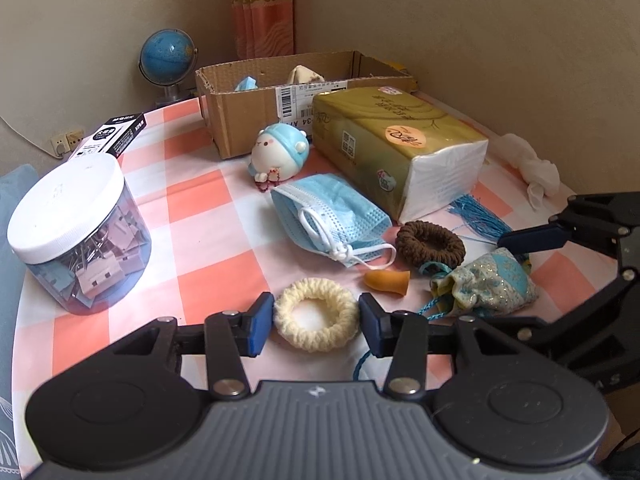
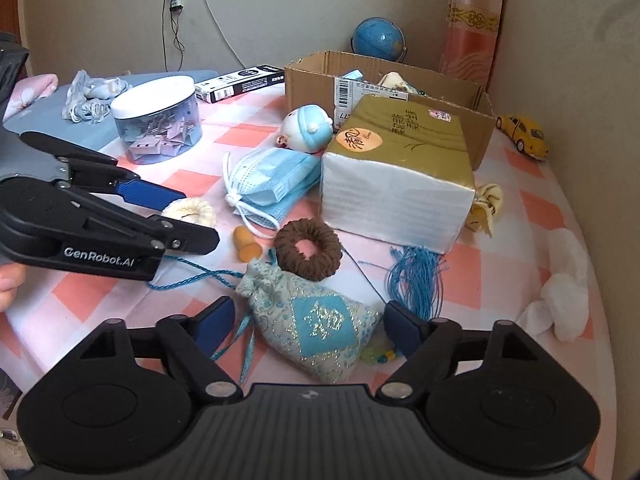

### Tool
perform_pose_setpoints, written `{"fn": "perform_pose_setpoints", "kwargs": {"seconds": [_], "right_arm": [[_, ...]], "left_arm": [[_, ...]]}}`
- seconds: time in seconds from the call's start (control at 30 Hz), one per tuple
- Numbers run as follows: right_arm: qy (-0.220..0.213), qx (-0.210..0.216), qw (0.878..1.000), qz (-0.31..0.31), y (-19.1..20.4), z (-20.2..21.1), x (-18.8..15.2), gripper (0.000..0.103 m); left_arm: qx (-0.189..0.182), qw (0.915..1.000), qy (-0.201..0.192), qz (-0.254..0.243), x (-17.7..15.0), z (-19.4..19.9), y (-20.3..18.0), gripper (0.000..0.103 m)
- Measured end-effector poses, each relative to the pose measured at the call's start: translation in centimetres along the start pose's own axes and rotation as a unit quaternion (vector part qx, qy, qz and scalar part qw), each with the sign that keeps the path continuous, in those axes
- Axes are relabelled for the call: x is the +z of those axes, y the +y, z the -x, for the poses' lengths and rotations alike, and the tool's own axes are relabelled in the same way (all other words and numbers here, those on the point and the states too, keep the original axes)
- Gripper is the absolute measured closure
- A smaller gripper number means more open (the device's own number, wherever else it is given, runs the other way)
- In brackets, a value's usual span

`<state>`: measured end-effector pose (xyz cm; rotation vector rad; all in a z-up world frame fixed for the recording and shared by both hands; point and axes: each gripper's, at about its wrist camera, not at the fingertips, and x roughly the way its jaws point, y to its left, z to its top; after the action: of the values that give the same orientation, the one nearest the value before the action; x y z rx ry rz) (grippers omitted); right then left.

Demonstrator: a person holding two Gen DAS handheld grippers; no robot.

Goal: Organize soft objects
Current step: 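Grasp the light-blue patterned pouch with the right tool while the left grasps the cream knitted ring, then lift the pouch with the right tool and drop it into the box while the left holds the ring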

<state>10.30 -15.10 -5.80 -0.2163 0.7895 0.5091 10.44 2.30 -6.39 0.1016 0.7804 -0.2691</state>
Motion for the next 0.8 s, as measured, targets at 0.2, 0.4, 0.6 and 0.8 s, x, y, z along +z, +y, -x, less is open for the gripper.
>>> {"fn": "perform_pose_setpoints", "kwargs": {"seconds": [0.2,0.4,0.6,0.8], "right_arm": [[0.0,-0.007,1.0,-0.005,-0.4,0.1,0.2,0.04],[0.005,-0.008,1.0,-0.002,-0.9,0.7,0.5,0.049],[0.0,-0.011,1.0,0.013,-1.1,2.1,0.8,0.05],[-0.011,-0.014,0.999,0.03,-1.5,4.0,2.0,0.05]], "left_arm": [[-0.001,1.0,-0.001,-0.007,-0.2,0.2,0.0,0.059],[-0.017,0.9988,0.013,-0.044,0.2,0.6,-0.1,0.064],[-0.035,0.9967,0.028,-0.068,0.6,1.6,-0.1,0.065],[-0.045,0.9931,0.039,-0.101,1.1,3.3,0.0,0.065]]}}
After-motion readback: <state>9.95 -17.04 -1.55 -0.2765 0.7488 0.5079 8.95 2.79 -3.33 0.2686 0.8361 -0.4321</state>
